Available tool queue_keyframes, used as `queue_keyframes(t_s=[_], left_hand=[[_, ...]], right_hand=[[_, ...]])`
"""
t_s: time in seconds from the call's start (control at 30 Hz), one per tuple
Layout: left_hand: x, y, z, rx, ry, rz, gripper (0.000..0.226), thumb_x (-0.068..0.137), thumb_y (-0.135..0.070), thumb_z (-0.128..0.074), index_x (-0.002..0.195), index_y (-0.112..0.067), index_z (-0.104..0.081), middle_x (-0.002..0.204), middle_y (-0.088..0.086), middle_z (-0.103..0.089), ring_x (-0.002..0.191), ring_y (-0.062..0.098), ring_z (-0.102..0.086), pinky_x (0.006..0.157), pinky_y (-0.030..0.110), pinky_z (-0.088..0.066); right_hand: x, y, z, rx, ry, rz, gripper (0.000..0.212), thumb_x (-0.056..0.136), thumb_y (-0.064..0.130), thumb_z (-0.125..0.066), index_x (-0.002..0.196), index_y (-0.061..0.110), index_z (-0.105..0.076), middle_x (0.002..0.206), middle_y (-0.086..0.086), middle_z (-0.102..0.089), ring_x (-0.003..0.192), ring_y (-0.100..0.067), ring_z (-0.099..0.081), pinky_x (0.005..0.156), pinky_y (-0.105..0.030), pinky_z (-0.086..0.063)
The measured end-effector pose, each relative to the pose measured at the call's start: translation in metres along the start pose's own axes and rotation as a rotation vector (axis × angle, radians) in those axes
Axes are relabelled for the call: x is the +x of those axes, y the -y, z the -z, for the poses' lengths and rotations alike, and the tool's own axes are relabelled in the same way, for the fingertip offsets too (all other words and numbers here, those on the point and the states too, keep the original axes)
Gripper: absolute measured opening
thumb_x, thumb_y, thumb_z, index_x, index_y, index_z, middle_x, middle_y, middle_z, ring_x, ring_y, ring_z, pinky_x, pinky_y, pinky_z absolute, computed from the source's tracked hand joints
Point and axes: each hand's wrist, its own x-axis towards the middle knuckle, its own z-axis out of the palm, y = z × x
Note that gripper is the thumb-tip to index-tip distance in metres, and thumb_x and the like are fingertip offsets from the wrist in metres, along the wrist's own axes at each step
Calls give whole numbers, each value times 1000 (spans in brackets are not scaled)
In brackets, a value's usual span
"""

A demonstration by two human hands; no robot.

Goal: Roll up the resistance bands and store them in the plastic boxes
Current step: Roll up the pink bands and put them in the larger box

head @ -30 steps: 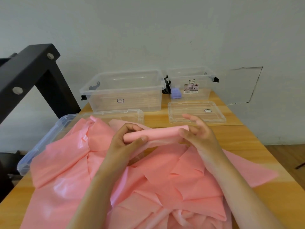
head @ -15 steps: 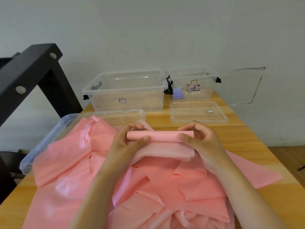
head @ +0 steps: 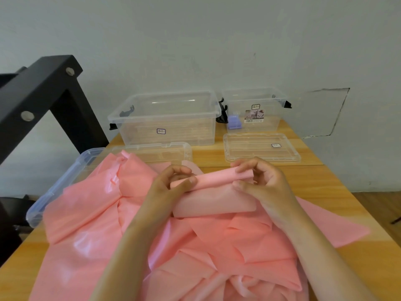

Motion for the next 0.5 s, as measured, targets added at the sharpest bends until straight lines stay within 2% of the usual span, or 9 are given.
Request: queue_keyframes(t_s=[0.07,0.1,0.2,0.27,0.37,0.43,0.5], left_hand=[[0,-1,1,-42,-27,-62,26,66,-18,-77,87,-27,-64,97,2,-69,86,17,-62,69,32,-50],[0,-2,1,-65,-40,-84,28,66,-14,-76,89,-25,-63,98,3,-70,87,16,-64,69,31,-53],[-1,-1,0,-79,-48,-55,29,68,-18,-75,93,-26,-62,98,2,-68,81,16,-63,52,30,-51],[-1,2,-1,-71,-33,20,27,70,-27,-73,95,-27,-62,90,-2,-64,74,15,-58,45,26,-44],[-1,5,-3,-7,-6,53,27,71,-34,-73,95,-27,-63,83,-5,-62,72,14,-56,53,27,-45],[-1,4,-4,-28,-6,30,29,69,-28,-79,93,-26,-62,81,-3,-63,73,17,-59,60,34,-52],[-2,2,-4,-125,-2,19,33,70,-16,-81,93,-22,-58,79,-1,-64,72,20,-64,61,36,-57]], right_hand=[[0,0,2,51,16,-95,34,73,10,-75,103,23,-65,94,7,-68,89,-8,-64,73,-18,-49],[0,-1,2,32,7,-140,32,77,13,-75,106,23,-64,92,7,-69,87,-8,-64,72,-17,-48],[0,-3,1,-127,-62,-122,12,82,12,-72,89,21,-70,87,12,-70,83,-3,-62,70,-12,-45],[0,-1,-1,-85,-65,-79,17,79,2,-72,85,18,-69,87,12,-71,82,-1,-63,69,-12,-46],[0,1,-1,-33,-59,-20,22,75,-2,-75,80,19,-67,95,8,-72,94,-5,-65,76,-15,-47],[-1,-1,-2,-32,-47,-7,19,69,6,-74,79,22,-69,99,7,-71,99,-6,-64,79,-15,-47],[-1,-3,-4,-13,-22,-47,23,70,9,-74,89,21,-68,98,7,-70,96,-6,-64,76,-15,-48]])
